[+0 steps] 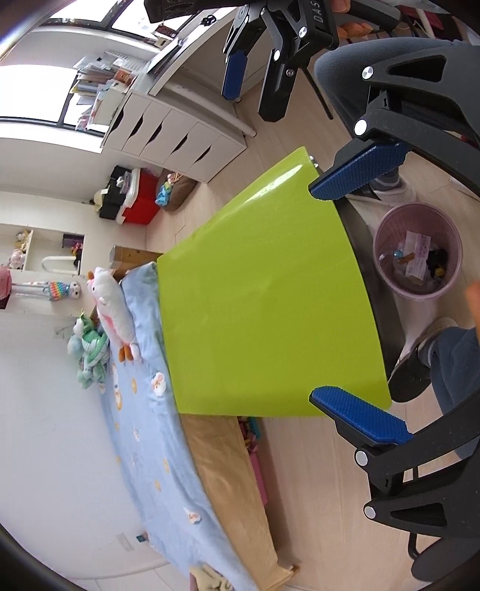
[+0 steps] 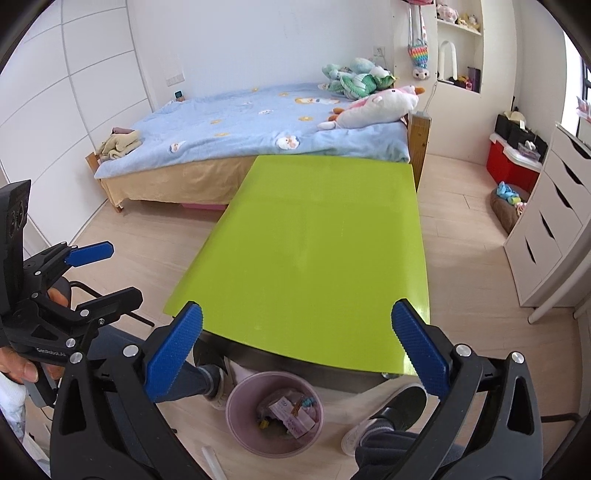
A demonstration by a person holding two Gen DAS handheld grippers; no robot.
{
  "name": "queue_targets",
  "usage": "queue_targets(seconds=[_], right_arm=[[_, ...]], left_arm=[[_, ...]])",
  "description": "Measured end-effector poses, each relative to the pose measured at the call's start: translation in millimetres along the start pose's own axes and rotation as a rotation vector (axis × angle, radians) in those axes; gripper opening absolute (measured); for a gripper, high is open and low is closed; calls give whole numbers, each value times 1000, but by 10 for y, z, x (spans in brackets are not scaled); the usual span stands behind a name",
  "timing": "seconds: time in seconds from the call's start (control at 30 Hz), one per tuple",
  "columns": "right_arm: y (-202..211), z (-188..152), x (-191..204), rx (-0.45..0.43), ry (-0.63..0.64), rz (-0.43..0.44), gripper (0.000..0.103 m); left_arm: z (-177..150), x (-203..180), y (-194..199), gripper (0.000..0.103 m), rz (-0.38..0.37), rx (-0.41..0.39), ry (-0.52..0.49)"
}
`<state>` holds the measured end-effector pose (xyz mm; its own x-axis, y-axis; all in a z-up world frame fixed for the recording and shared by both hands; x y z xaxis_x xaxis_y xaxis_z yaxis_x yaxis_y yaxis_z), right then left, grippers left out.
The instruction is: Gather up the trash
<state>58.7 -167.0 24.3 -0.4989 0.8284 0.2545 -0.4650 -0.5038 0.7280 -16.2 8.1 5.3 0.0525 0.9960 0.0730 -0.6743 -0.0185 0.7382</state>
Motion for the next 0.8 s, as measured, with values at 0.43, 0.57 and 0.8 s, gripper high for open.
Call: queue_targets(seconds=[0.43,0.57,0.8], right_arm=[[-10,10,-26,15,-2,-3,100],[-17,7,-22,16,-4,-1,100],[-15,6,-28,16,-3,-2,100]], left_arm=[[67,32,67,97,-28,-23,24],[51,38,65,97,-37,-19,32],[41,35,58,97,-45,-17,33]])
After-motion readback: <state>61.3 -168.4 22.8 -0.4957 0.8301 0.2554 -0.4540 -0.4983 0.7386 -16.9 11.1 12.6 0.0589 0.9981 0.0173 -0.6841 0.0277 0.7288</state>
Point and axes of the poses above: each gripper's, at about its wrist camera, not at the fingertips, and y roughly against the way its jaws point, x to its left, z to its top, the point moved 4 cm from there along -y, roughly the way its jaws point, and after that the axes turned 12 degrees about -y, right-handed, at the moved point
